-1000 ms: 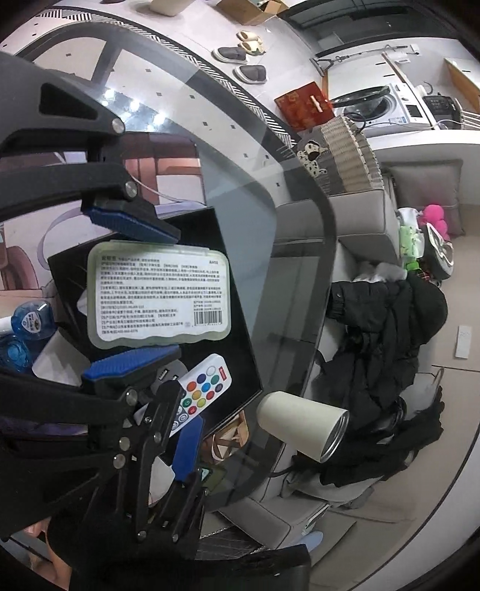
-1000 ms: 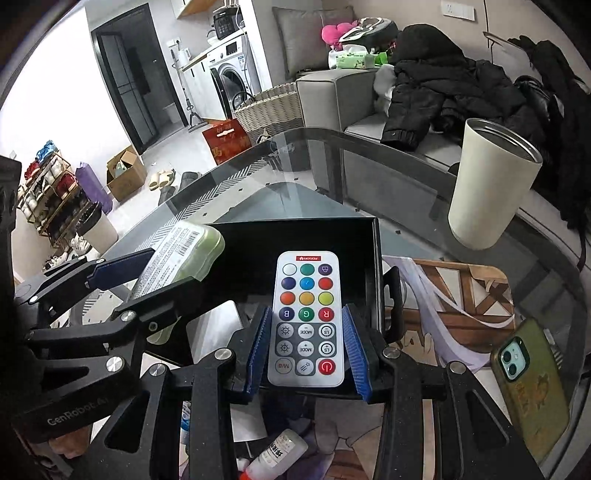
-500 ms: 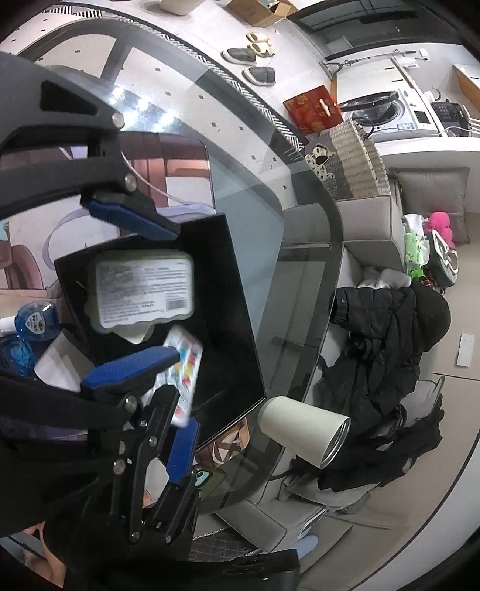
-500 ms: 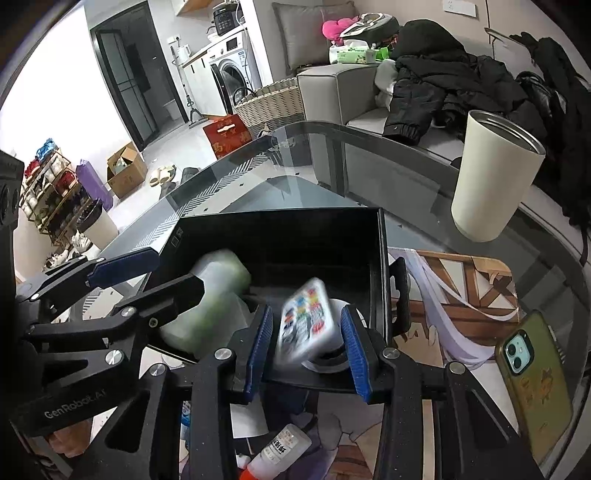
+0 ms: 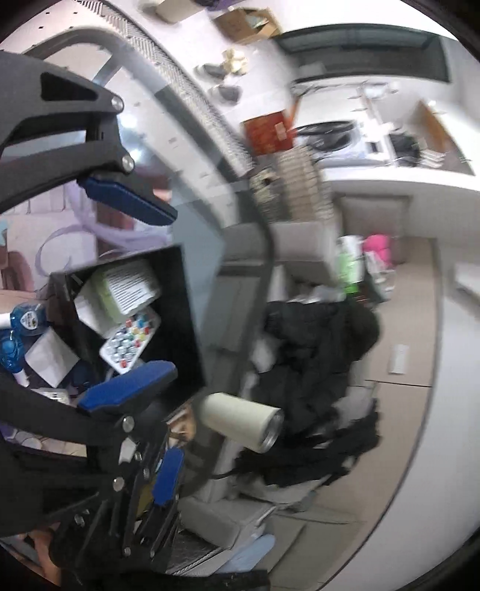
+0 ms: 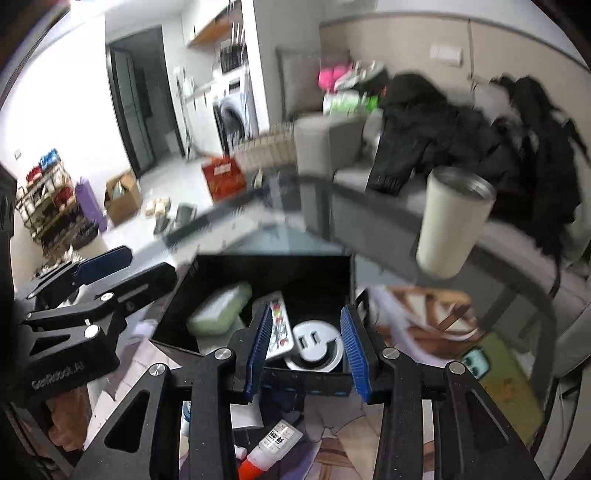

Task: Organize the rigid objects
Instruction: 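Move left tool to the blue sanitizer bottle while right tool approaches the red-capped glue tube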

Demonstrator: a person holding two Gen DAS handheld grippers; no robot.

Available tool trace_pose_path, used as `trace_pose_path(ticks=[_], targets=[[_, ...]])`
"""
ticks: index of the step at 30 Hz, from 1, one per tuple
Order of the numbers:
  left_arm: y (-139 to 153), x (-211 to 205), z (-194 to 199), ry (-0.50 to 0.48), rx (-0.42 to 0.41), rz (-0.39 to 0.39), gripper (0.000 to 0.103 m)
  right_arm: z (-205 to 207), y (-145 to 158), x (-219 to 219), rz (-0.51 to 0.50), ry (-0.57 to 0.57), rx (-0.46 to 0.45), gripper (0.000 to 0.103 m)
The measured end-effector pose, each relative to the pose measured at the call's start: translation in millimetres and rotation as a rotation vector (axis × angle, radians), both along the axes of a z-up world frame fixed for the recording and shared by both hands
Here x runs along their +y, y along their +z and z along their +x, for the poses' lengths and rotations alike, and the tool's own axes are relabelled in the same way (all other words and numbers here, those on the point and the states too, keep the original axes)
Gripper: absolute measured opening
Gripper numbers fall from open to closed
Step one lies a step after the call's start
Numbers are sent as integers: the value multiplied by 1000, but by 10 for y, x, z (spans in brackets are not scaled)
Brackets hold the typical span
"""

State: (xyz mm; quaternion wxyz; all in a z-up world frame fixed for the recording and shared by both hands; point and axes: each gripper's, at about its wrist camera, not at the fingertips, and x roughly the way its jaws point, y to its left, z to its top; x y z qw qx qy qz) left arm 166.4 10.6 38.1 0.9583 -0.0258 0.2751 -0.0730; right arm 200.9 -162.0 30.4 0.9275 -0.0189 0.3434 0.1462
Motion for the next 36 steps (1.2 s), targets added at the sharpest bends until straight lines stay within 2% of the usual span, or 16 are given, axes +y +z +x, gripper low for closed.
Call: trace_pose_path(ticks=[2, 4, 6, 8, 9, 10, 11, 12, 14, 16, 18, 21, 25, 28, 36], targets=[[63, 11, -173, 13, -74, 16, 80, -171, 104, -75, 33, -11, -73, 40], [87, 34, -313, 31, -125, 25, 83, -416, 173, -137, 60, -27, -165, 49], [71, 67, -523, 59, -193, 23, 83, -672, 215, -197, 95, -56, -263, 72], [19, 85, -722, 91, -251, 30, 83, -1018, 236, -293, 126, -112, -395, 75], [-36, 94, -876, 131, -295, 43, 84, -1145, 241, -310, 119, -124, -437, 80], [-99, 106, -1025, 174, -333, 52, 88, -1346, 220, -309, 92, -135, -497, 86], [-138, 106, -1118, 195, -350, 55, 93, -1475, 188, -305, 77, -141, -528, 98], [-194, 112, -1246, 210, -365, 58, 100, -1582, 146, -310, 71, -144, -546, 102], [-278, 113, -1436, 199, -373, 49, 101, -1739, -8, -318, 55, -148, -536, 102], [-316, 101, -1555, 166, -372, 44, 101, -1729, -133, -295, 25, -121, -457, 102], [-335, 77, -1604, 150, -361, 43, 102, -1695, -201, -292, 6, -133, -431, 102], [-346, 26, -1566, 145, -346, 55, 102, -1659, -233, -310, 22, -163, -429, 102], [-379, -53, -1499, 188, -323, 119, 102, -1641, -259, -299, 13, -154, -429, 102], [-384, -15, -1524, 174, -313, 83, 102, -1680, -278, -251, 7, -131, -430, 102], [-395, -27, -1516, 168, -307, 98, 102, -1748, -258, -189, -13, -107, -481, 102]])
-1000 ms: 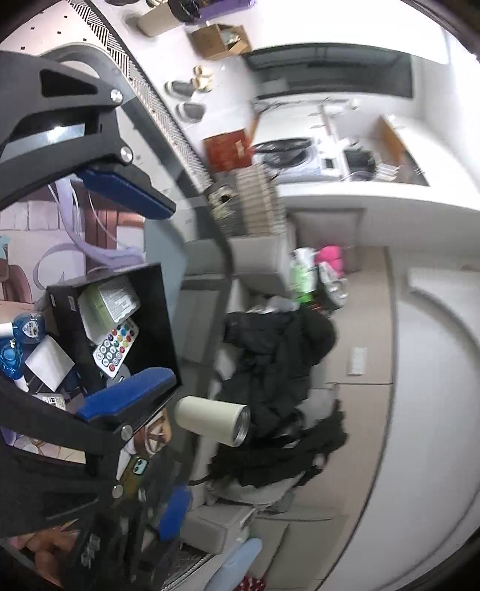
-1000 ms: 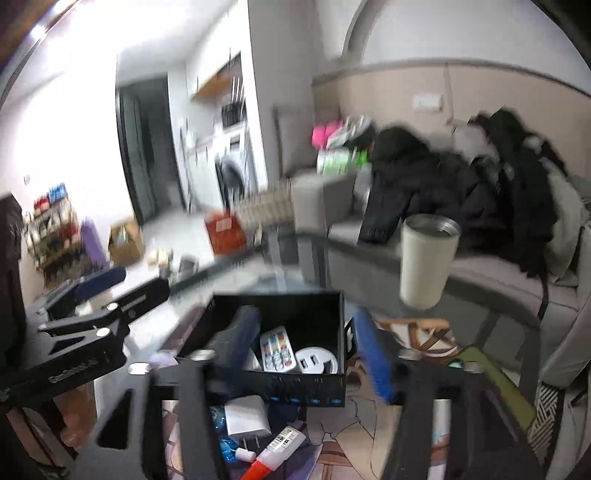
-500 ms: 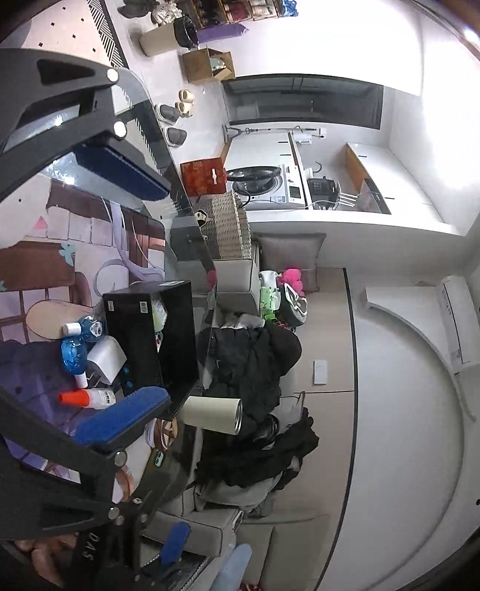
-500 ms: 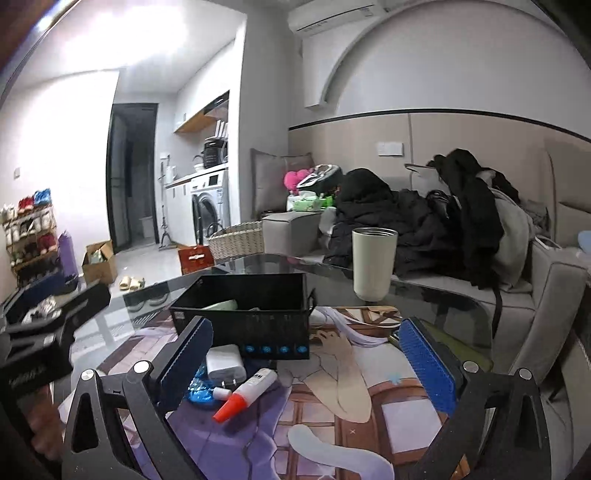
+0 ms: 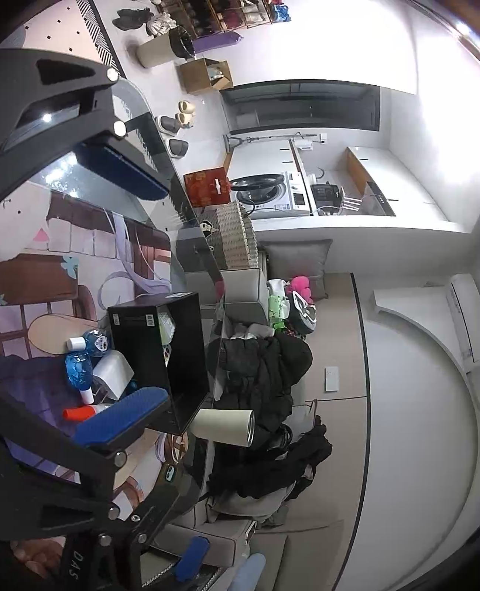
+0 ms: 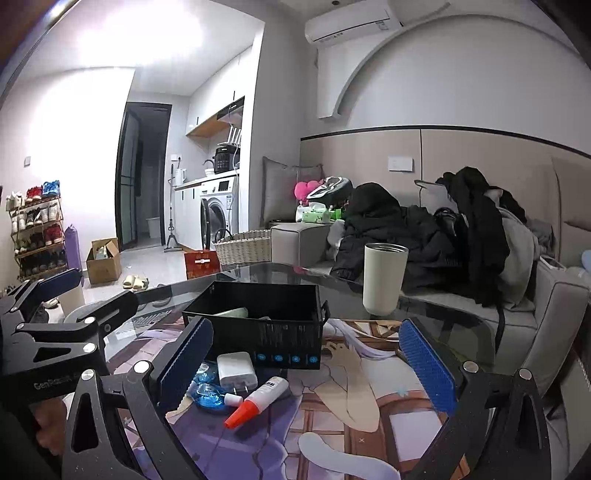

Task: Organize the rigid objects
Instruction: 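Move left tool to the blue sanitizer bottle while right tool approaches the red-capped glue tube, then close left tool on the blue sanitizer bottle while right tool grips the glue tube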

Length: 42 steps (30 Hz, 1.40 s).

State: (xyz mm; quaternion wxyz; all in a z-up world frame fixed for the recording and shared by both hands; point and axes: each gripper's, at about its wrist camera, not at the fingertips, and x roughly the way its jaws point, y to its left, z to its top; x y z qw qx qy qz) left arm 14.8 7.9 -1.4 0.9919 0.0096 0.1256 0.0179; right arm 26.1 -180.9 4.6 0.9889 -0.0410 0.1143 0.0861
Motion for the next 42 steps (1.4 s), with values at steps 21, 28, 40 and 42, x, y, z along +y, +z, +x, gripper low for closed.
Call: trace_pose_path(ticks=[21, 28, 40, 42], targets=[[-518, -13, 784, -66, 517, 48, 101, 1105, -479, 75, 9, 78, 618, 77], [-582, 19, 933, -113, 607, 54, 86, 1340, -691, 222, -17, 102, 728, 61], [-610, -128, 1289, -210, 711, 25, 81, 1347, -777, 277, -99, 118, 762, 38], [-626, -161, 1343, -214, 720, 28, 81, 1356, -767, 209, -84, 114, 770, 23]])
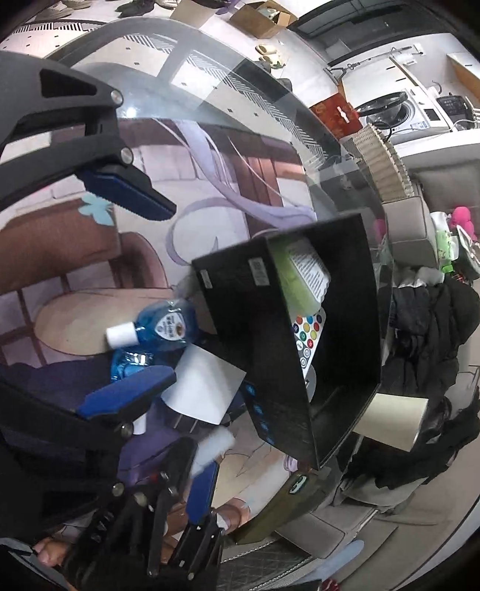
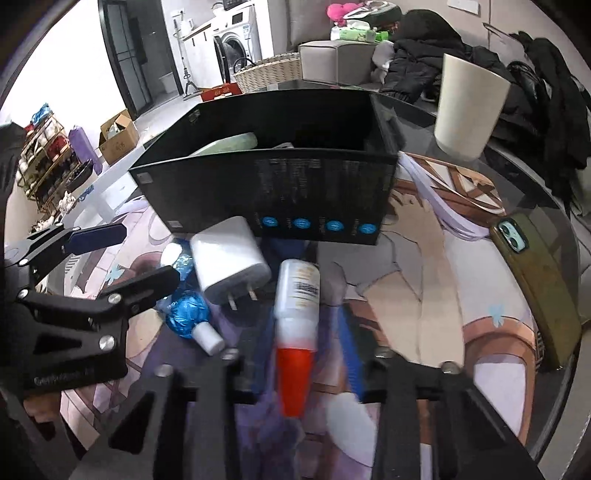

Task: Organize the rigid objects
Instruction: 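Close left tool on the blue sanitizer bottle while right tool grips the glue tube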

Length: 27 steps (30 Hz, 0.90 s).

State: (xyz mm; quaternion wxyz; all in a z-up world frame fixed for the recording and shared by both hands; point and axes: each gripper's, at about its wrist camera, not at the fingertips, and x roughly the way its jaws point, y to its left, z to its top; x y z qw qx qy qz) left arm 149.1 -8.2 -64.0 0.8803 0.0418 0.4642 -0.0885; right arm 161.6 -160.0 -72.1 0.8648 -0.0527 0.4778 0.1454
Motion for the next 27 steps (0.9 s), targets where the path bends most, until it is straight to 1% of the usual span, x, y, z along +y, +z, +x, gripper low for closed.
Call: trace_pose_path(ticks=[1, 2, 3, 4, 6, 8, 10, 12, 14, 16, 19, 22, 25, 27], targets=[[2, -8, 25, 1, 1, -1, 80, 9, 2, -48, 10, -7, 7, 21], [3, -11, 46, 1, 3, -4, 78, 10, 7, -91, 15, -14, 9, 21], [1, -21, 65, -4, 7, -11, 72, 4, -2, -120, 18, -15, 11, 21], [-11, -26, 78, -6, 15, -12, 62, -4, -2, -146, 22, -14, 10, 21], [-84, -37, 108, -13, 70, -29, 51, -26, 9, -172, 27, -12, 12, 21], [-86, -64, 81, -22, 61, -11, 51, -36, 13, -217, 36, -9, 17, 21], [-88, -87, 92, -30, 71, -19, 50, -49, 15, -259, 44, -6, 16, 21], [-92, -116, 109, -29, 65, -5, 50, -48, 10, -275, 51, -8, 15, 21], [-91, -142, 121, -34, 54, 1, 44, -49, 10, -262, 43, -6, 8, 21], [-89, -149, 127, -47, 50, -1, 32, -41, 8, -233, 37, -3, 2, 21], [-92, -136, 119, -45, 52, -15, 32, -50, 5, -227, 33, 1, 0, 21], [-88, -95, 31, -65, 51, -23, 32, -53, 17, -255, 65, -19, 17, 21], [-74, -63, -66, -82, 52, -52, 32, -43, 21, -274, 86, -29, 32, 21], [-88, -45, -105, -82, 51, -48, 32, -37, 28, -274, 106, -32, 50, 21]])
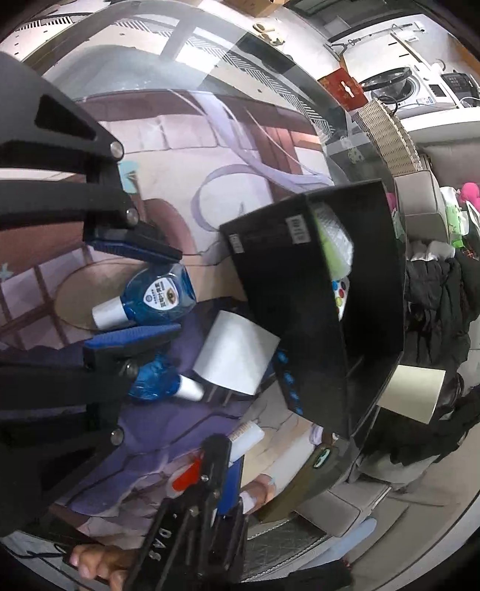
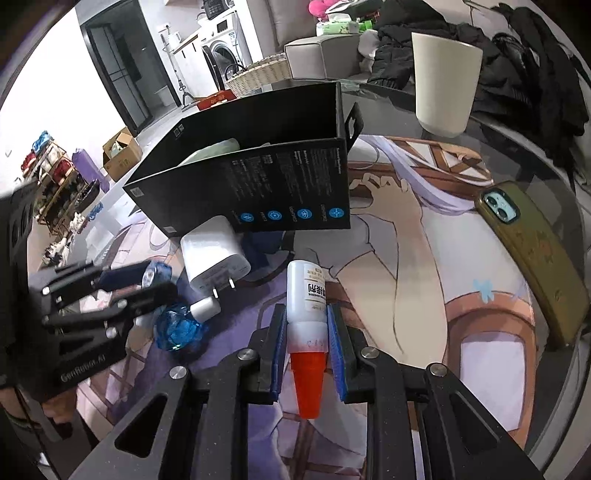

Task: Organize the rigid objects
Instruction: 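Close left tool on the blue sanitizer bottle while right tool grips the glue tube, then lift the sanitizer bottle with left tool while right tool lifts the glue tube over the box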

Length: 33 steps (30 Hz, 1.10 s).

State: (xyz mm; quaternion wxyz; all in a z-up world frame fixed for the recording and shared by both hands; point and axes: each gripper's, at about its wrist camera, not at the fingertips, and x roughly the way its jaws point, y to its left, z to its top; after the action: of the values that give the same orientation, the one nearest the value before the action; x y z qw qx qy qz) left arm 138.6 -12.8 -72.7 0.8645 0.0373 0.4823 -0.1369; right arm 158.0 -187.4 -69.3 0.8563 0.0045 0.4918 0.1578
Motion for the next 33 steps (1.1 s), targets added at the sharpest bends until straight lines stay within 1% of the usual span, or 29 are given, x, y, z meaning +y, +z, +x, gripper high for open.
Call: trace_pose_path(ticks=[3, 5, 6, 7, 9, 10, 11, 12, 13, 15, 18, 22, 24, 27, 29, 31, 33], targets=[[-8, -17, -24, 9, -21, 44, 33, -40, -3, 46, 6, 20, 9, 21], [-11, -42, -48, 15, -23, 62, 49, -83, -8, 108, -29, 37, -19, 21], [-7, -42, -54, 13, -17, 54, 56, -89, -11, 121, -42, 44, -28, 21], [-19, -41, -71, 8, -13, 47, 56, -93, -10, 140, -54, 47, -36, 21], [-25, -24, -78, 5, -13, 41, 55, -89, -12, 143, -60, 43, -34, 21], [-23, -17, -80, 7, -15, 42, 51, -88, -7, 152, -64, 44, -35, 21], [-13, -2, -86, 14, -20, 43, 46, -90, -12, 149, -67, 45, -35, 21], [-5, 10, -93, 15, -23, 42, 31, -92, -12, 149, -70, 45, -38, 21], [3, 18, -94, 13, -17, 38, 29, -91, -13, 151, -72, 47, -42, 21], [3, 15, -98, 2, -15, 31, 29, -98, -17, 139, -64, 44, -44, 21], [27, -26, -125, -22, -35, 20, 29, -92, -15, 106, -45, 40, -45, 21], [72, -39, -135, -20, -46, 3, 29, -99, 9, 102, -48, 41, -61, 20], [105, -48, -151, -19, -66, 6, 29, -111, -1, 96, -41, 42, -52, 21], [200, -58, -224, -30, -125, -3, 29, -158, 32, 95, -34, 45, -67, 20], [286, -72, -274, -36, -178, 10, 29, -211, 103, 108, -32, 51, -103, 20], [396, -76, -335, -26, -250, 23, 29, -283, 213, 120, -23, 59, -161, 20], [536, -45, -412, -23, -337, 13, 29, -395, 369, 140, -29, 64, -257, 20]])
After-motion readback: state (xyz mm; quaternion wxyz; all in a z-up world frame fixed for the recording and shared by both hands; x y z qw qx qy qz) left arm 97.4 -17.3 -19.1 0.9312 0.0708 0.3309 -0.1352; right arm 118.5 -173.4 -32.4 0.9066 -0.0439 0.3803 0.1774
